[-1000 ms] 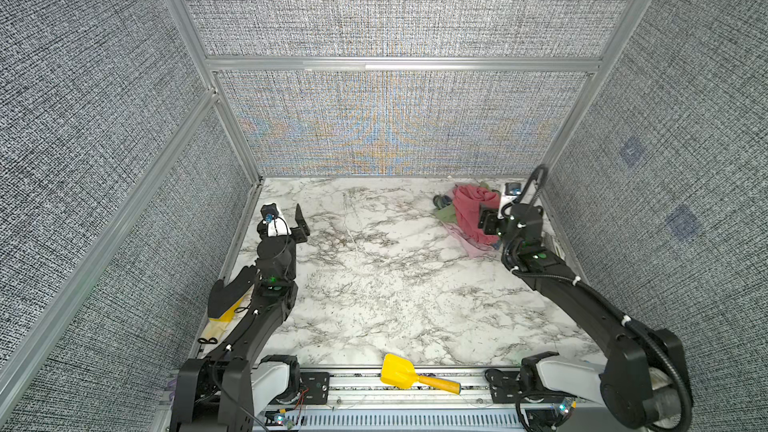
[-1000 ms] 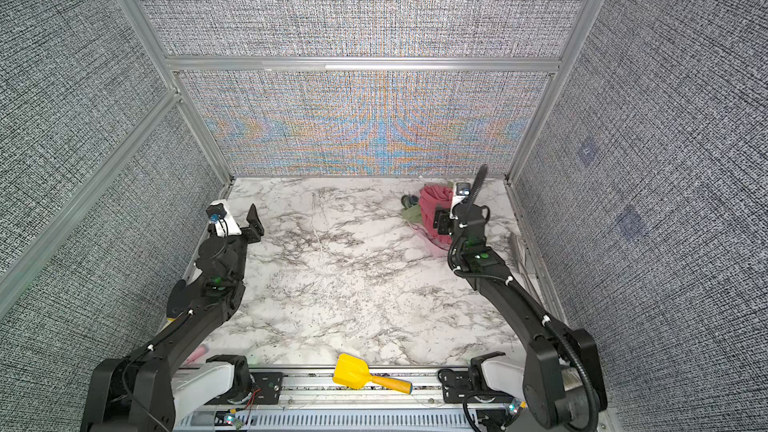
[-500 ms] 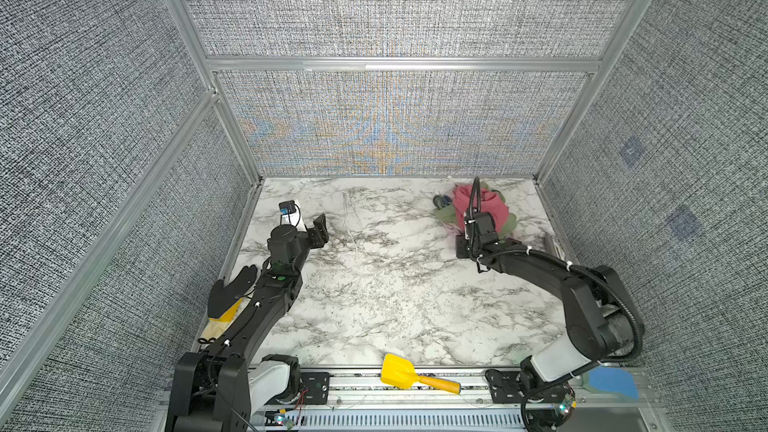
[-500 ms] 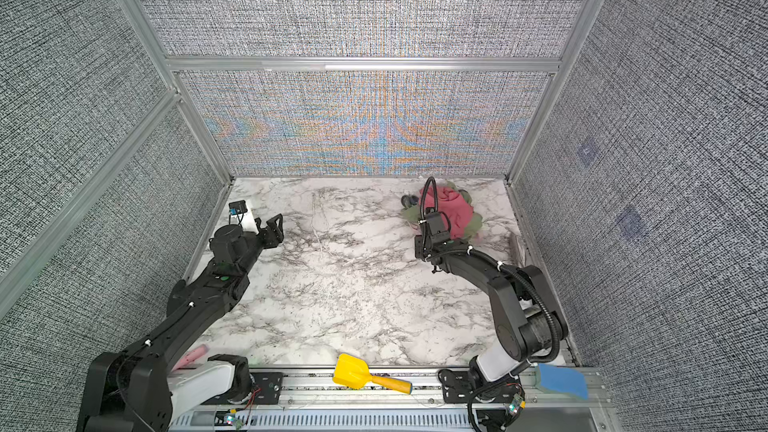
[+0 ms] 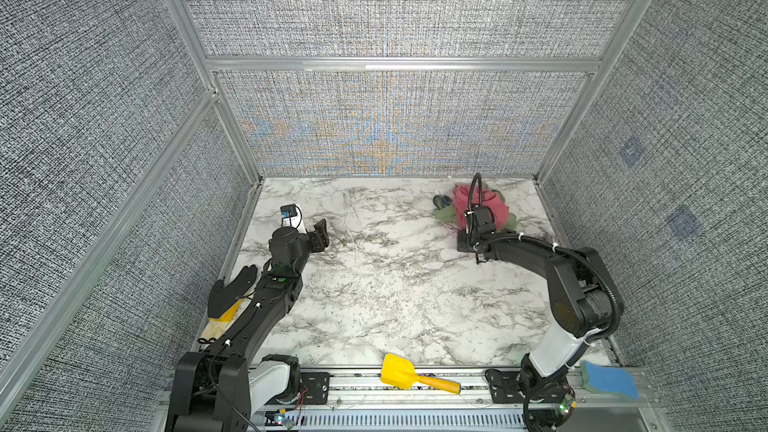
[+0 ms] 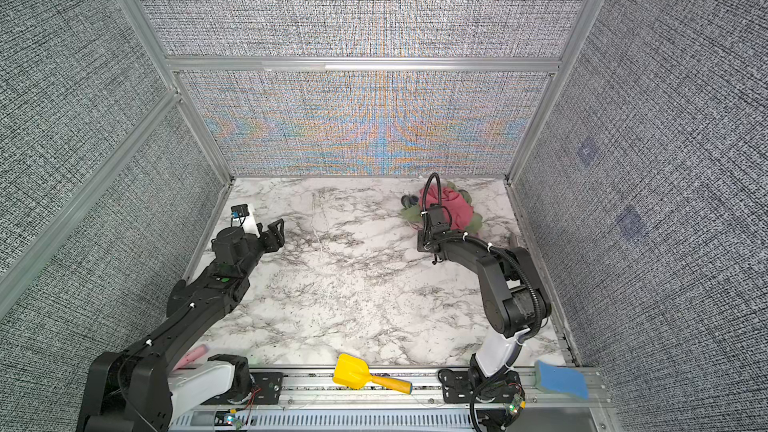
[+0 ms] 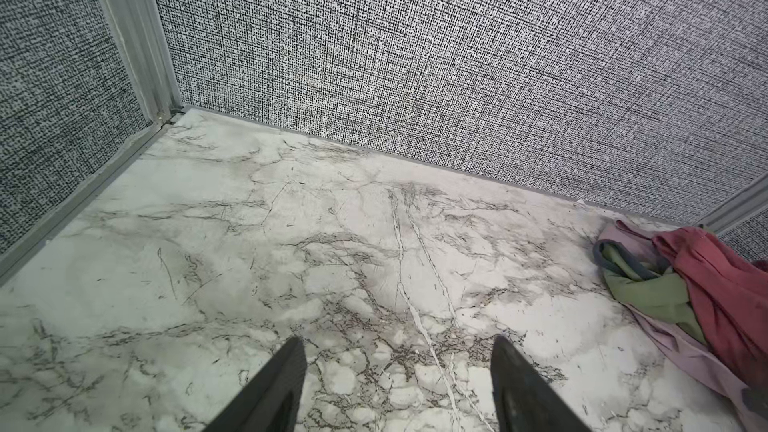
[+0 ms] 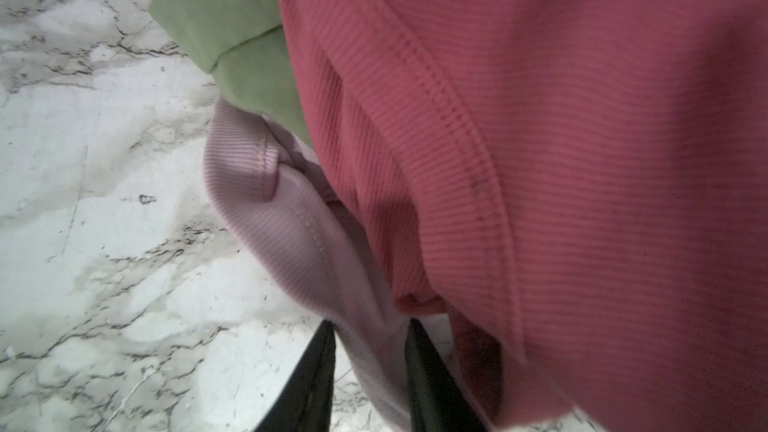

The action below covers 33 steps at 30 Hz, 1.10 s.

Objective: Pick out a specific cloth from the pile
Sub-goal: 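Reach the right gripper down into the pile at the light pink shirt, then grasp the light pink ribbed shirt with the right gripper and lift it high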

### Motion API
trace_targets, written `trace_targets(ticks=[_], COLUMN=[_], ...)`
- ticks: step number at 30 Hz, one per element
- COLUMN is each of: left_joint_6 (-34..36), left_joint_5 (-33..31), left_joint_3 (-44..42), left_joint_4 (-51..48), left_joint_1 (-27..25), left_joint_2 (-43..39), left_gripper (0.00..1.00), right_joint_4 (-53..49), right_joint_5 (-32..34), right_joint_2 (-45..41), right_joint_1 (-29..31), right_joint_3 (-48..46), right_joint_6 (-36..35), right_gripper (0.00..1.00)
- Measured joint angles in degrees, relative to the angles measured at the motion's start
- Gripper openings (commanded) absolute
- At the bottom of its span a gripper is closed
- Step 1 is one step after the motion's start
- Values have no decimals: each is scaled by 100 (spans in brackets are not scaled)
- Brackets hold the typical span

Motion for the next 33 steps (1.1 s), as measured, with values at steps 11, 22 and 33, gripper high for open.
trace_targets(ticks=[11,22,33], left_joint_6=[-26,-46,-87], left_joint_5=[-24,-83,-76], left_joint_3=[-15,-15,76], left_joint_4=[0,-24,-243], left_joint_1=[0,0,0], left_joint_2=[55,-129,-197], left_gripper=[72,71,72], right_joint_4=[-81,-295,-501], right_joint_5=[-50,-315,-1056], right_joint_2=[-118,-1657,-2564], right_joint_1=[2,-201,-772], right_joint_3=[173,59,485], right_joint_6=[-2,68,129], right_gripper=[0,0,0])
